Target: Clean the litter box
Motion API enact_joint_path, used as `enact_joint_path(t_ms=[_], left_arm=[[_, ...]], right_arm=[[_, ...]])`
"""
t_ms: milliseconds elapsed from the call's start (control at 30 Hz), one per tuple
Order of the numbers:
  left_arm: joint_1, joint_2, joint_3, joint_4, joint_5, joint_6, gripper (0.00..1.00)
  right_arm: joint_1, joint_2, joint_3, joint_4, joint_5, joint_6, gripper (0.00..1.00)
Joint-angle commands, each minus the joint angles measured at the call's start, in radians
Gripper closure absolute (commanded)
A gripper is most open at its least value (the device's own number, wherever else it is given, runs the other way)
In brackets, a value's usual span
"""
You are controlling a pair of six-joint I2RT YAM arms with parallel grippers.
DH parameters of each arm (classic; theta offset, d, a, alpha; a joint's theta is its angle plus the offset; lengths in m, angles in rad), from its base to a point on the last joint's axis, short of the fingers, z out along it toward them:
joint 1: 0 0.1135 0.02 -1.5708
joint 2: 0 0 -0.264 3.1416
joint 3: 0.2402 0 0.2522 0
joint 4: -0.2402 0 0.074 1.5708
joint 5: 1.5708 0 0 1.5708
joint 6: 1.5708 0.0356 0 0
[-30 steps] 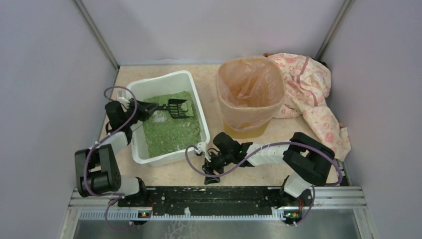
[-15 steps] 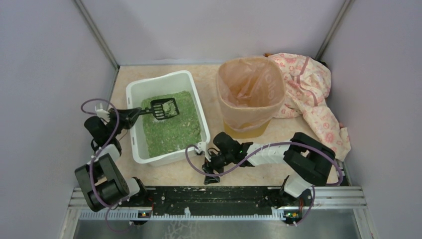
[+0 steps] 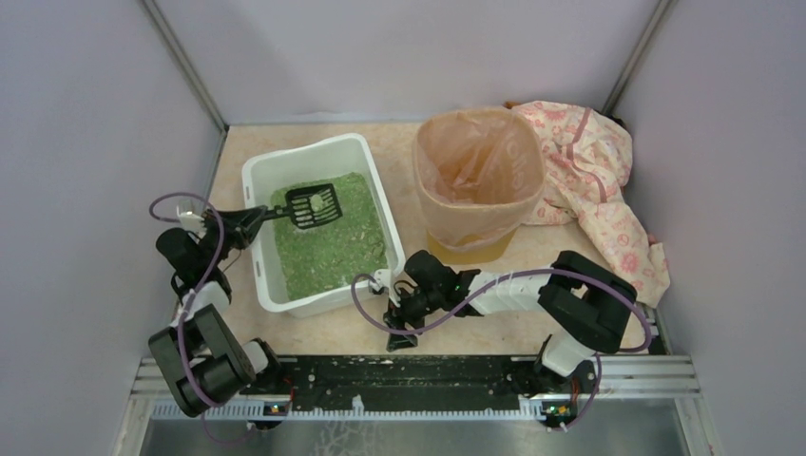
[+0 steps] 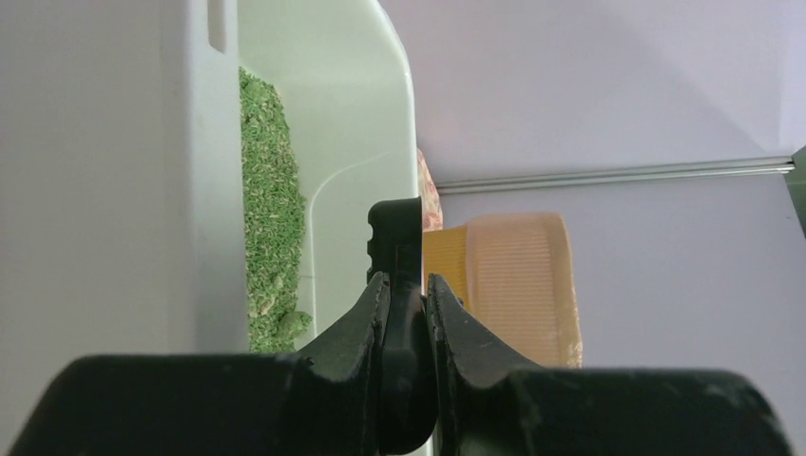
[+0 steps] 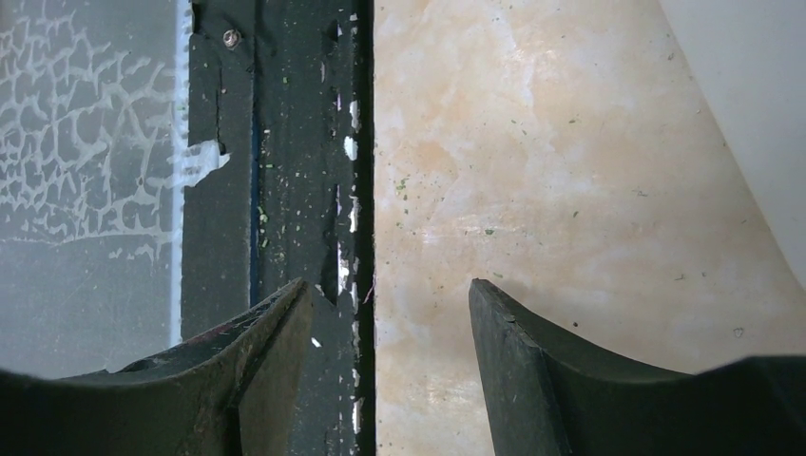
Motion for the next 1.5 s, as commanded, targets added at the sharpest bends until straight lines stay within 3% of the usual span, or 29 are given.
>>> enact_joint_path(t_ms=[0,100,167,300,433,533,633,733,833,1100,1200,1467], left_arm=[[0.035,-0.039,-0.002,0.079,0.071,-0.084,1.00],[0.023,-0.073,0.040,-0.074,0.036,-0.009,1.00],[-0.018,-0.086,0.047,-0.073,0.037,-0.021,1.00],[0.092,-0.177,0.026,-0.119,0.006,-0.026,1.00],[-0.040,-0.163,0.059,-0.172,-0.045,0.001,1.00],[0.047,-0.195,0.023,-0.173,-0.076,0.009,1.00],[0.055,-0.175,0.037,-0.173,0.015,-0.004,1.00],[0.086,-0.209,-0.013,-0.144,-0.019,-0.037,1.00],[0.020,-0.213,-0.020,-0.125,0.000,-0.060,1.00],[0.040,-0.299,-0.053,-0.166,-0.048,-0.054,1.00],[0.036,-0.247,0.019,-0.147,-0.021,-0.077,1.00],[-0.013,-0.147,0.324,-0.346,-0.072,-0.063,1.00]], right_arm=[[0.007,-0.027,0.003,0.042,-0.008,-0.001,0.38],[0.007,-0.022,-0.001,0.054,-0.011,0.002,0.38],[0.007,-0.004,0.009,0.067,-0.026,0.004,0.38],[0.008,0.006,0.046,0.015,-0.028,-0.015,0.38],[0.007,-0.011,0.037,0.016,-0.022,-0.017,0.38],[0.007,-0.025,0.038,-0.032,-0.002,-0.039,0.38],[0.007,-0.071,-0.014,0.016,0.015,-0.015,0.38],[0.007,-0.069,-0.023,0.026,-0.005,0.000,0.38],[0.012,-0.072,-0.017,0.030,-0.017,0.020,0.38],[0.031,-0.117,-0.051,0.016,0.014,0.012,0.37],[0.031,-0.085,-0.040,-0.013,0.042,-0.021,0.37],[0.031,0.025,0.013,0.058,-0.022,-0.007,0.37]])
